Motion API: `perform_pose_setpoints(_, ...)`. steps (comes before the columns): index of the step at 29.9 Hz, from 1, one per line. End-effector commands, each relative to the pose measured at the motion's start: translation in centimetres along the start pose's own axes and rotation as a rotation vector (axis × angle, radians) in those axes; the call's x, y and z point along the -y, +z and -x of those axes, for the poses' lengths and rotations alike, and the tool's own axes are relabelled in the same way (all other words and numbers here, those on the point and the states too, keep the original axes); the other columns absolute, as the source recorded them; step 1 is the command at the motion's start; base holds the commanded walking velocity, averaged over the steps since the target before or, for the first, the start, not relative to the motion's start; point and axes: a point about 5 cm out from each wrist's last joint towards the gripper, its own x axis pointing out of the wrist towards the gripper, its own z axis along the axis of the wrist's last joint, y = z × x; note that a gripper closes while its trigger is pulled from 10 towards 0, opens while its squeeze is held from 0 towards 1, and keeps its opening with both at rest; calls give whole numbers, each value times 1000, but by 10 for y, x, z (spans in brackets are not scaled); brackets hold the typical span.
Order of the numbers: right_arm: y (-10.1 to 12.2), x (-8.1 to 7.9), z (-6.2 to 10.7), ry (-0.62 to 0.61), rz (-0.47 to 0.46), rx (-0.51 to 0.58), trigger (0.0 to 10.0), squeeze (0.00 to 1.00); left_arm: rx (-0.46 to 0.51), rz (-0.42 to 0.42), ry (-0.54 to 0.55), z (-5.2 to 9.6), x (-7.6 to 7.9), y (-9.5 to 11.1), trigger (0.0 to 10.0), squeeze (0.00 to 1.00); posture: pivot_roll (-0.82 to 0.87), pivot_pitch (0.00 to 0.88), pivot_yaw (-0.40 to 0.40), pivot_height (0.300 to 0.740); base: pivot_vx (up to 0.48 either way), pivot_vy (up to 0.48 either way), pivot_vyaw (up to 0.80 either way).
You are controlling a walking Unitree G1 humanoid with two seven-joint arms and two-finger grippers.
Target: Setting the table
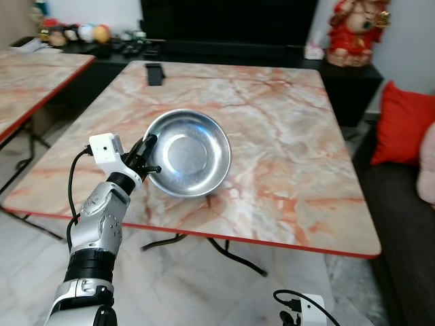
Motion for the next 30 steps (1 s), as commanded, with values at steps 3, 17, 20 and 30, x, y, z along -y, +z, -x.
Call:
perform_pose_setpoints(3, -1, -1, 0, 3, 2, -7, 10000, 0, 12, 3, -16, -4, 2, 5, 10000, 0, 79, 0, -29, 740, 0, 0, -783)
perform_pose_setpoints(17, -1, -1, 0, 7, 11, -6, 10000, 0, 24, 5, -15, -4, 3, 6, 10000, 0, 80, 0, -30, 740, 0, 0, -784)
perform_pose_setpoints(20, -2, -1, 0, 3, -1, -7, 10000, 0, 25, 5, -13, -4, 4, 6, 10000, 0, 81, 0, -31, 740, 0, 0, -521)
perform_pose_setpoints(30, -2, 0, 0, -2, 0, -7, 10000, 0, 28, 4, -13, -5, 5, 6, 10000, 0, 82, 0, -31, 740, 0, 0, 0)
